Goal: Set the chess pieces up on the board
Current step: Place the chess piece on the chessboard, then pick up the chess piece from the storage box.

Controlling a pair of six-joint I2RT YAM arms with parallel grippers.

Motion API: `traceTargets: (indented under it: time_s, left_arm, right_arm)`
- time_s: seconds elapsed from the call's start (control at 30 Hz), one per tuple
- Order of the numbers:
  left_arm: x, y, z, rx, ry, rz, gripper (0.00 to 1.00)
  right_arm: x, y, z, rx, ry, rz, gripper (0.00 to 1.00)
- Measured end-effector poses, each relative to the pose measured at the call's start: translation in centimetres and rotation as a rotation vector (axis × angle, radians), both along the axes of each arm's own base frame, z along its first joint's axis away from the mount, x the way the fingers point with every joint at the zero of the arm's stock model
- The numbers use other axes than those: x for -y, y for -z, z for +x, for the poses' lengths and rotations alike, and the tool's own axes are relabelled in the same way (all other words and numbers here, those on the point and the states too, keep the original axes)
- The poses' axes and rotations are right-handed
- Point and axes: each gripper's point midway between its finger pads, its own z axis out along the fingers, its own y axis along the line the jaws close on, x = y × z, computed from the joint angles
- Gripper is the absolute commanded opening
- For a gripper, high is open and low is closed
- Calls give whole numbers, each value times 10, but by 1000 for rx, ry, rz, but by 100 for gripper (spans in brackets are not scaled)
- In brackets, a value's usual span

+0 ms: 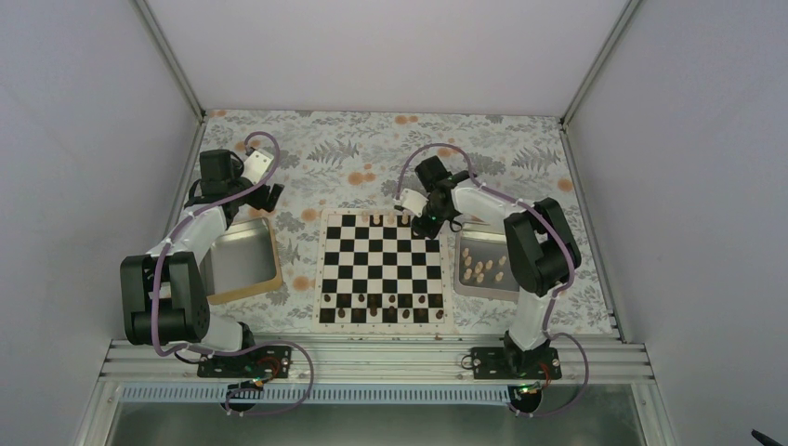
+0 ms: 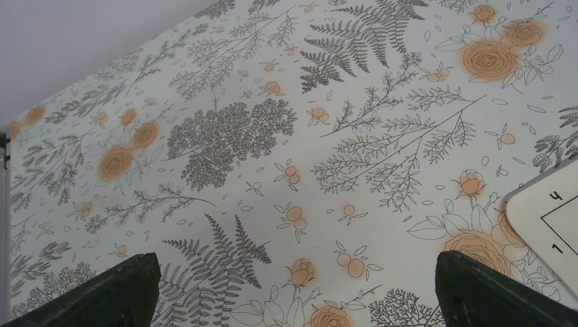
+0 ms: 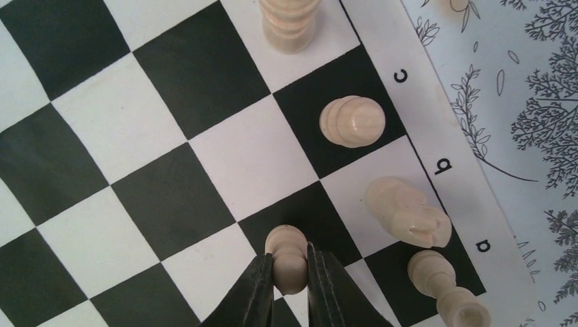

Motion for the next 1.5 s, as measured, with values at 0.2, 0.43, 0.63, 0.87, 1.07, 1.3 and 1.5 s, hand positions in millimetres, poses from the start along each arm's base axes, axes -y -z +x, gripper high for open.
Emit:
traceTargets:
  time_s: [0.2, 0.43, 0.63, 0.87, 1.07, 1.3, 1.5]
  left_arm:
    - [0, 0, 0, 0, 0, 0, 100]
    - [0, 0, 0, 0, 0, 0, 100]
    - [0, 0, 0, 0, 2, -2, 100]
    - [1, 0, 0, 0, 5, -4, 100]
    - [1, 0, 0, -1, 5, -4, 100]
    - [1, 0, -1, -1, 4, -3, 100]
    - [0, 0, -1, -2, 2, -3, 100]
  right_arm:
    - [0, 0, 2, 9, 2, -3, 16]
    - [1, 3, 2, 5, 3, -10, 23]
    - [3, 7, 1, 0, 5, -20, 26]
    - [7, -3, -2, 8, 8, -27, 31]
    - [20, -57, 1, 116, 41, -1, 33]
    - [74, -111, 7, 220, 173, 13, 36]
    - [129, -77, -37, 141, 212, -103, 37]
